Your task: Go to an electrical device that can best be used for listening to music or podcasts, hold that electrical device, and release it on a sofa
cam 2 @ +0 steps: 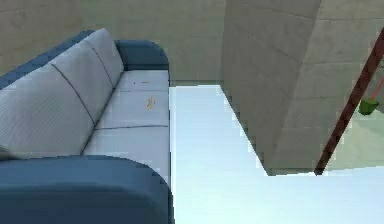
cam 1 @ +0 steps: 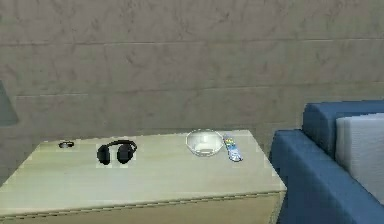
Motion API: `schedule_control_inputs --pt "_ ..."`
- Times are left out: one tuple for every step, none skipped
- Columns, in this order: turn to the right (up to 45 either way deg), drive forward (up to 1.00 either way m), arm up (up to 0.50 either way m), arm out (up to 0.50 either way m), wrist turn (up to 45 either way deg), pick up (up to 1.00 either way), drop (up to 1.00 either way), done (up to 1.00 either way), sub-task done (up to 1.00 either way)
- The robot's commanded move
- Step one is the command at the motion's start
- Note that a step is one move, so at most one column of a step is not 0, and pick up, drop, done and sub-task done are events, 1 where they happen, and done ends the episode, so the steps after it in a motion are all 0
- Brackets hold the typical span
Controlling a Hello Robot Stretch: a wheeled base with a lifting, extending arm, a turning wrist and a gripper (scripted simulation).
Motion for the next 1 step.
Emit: schedule_control_inputs --pt "-45.0 0.0 0.0 0.0 0.0 0.0 0.0 0.0 0.0"
